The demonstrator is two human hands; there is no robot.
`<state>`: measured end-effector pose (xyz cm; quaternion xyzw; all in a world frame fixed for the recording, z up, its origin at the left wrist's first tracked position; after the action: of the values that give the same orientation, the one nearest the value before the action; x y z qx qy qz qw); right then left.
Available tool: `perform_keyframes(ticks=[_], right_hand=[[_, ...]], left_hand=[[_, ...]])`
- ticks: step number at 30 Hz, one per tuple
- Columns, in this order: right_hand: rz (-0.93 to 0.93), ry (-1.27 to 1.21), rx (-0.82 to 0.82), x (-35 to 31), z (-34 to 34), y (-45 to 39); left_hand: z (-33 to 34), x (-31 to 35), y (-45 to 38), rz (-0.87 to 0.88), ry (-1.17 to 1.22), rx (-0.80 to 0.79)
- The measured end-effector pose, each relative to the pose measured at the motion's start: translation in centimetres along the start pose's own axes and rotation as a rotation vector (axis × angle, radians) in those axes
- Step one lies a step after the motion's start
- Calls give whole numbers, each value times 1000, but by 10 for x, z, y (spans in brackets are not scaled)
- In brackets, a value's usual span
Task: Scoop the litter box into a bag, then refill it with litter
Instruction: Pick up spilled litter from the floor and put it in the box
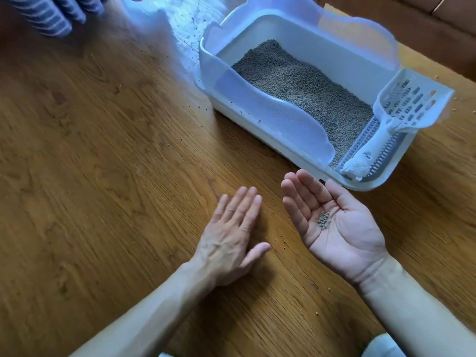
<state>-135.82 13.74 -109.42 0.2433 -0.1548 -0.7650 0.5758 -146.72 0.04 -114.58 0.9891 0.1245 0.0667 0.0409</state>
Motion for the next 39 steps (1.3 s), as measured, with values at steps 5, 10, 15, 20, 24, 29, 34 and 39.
perform_keyframes(ticks=[5,10,15,20,24,29,34,39], right_hand=[[-34,-60,-8,-8,0,3],[-23,-61,-33,-8,5,4],[-25,-60,-25,-11,2,7],[-26,-70,18,-11,-2,11],[-11,-51,-7,-11,-2,10],[-13,-40,-16,-12,-7,8],[-40,-31,34,-14,-12,9],[-70,-57,49,-9,-10,9]], left_hand=[[-17,-44,18,-256,18,81],[-27,-51,13,-132,254,168],[-27,-36,-11,48,352,-75],[-34,-28,-40,166,315,-230],[-42,-22,-51,290,299,-202],[-39,-19,-47,305,195,-87],[-32,-9,-42,287,80,-127],[-67,-25,-37,-43,308,179]])
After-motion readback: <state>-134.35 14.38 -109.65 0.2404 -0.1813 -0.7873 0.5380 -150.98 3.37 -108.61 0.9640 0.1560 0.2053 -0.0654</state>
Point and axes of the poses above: each hand's wrist, its own y-axis away from the middle knuckle, its own z-axis out of the palm, x = y × z, the point moved 5 cm from there along -y, towards the middle knuckle, and after that the axes turned 5 degrees about -y, right-handed, at the moved point
